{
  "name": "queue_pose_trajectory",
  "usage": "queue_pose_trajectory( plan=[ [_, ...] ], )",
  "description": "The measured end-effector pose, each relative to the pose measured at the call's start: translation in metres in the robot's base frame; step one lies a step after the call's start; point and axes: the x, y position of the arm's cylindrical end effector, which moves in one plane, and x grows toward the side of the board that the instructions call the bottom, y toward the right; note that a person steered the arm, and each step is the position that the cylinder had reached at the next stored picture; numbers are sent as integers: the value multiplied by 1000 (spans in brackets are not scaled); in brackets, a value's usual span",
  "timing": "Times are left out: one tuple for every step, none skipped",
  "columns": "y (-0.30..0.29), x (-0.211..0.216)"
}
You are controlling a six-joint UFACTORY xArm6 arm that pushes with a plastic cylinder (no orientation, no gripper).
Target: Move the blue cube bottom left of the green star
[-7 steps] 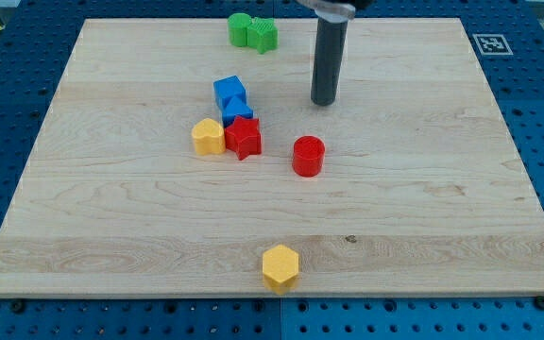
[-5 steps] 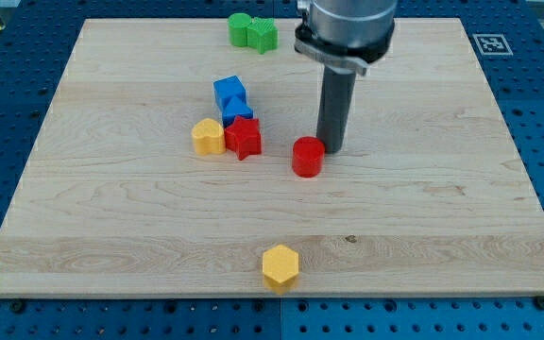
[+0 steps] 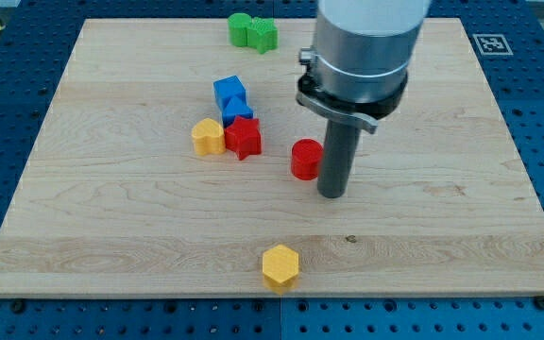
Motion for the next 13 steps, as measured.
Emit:
queue_pose_trajectory(
  plan=[
    [-8, -8],
    [-8, -33],
    [-8, -72],
    [-8, -106],
    [-9, -120],
    [-13, -122],
    [-15, -110],
    [9, -72],
    [27, -43],
    [9, -36],
    [-34, -36],
    [-78, -36],
    [-108, -35]
  ],
)
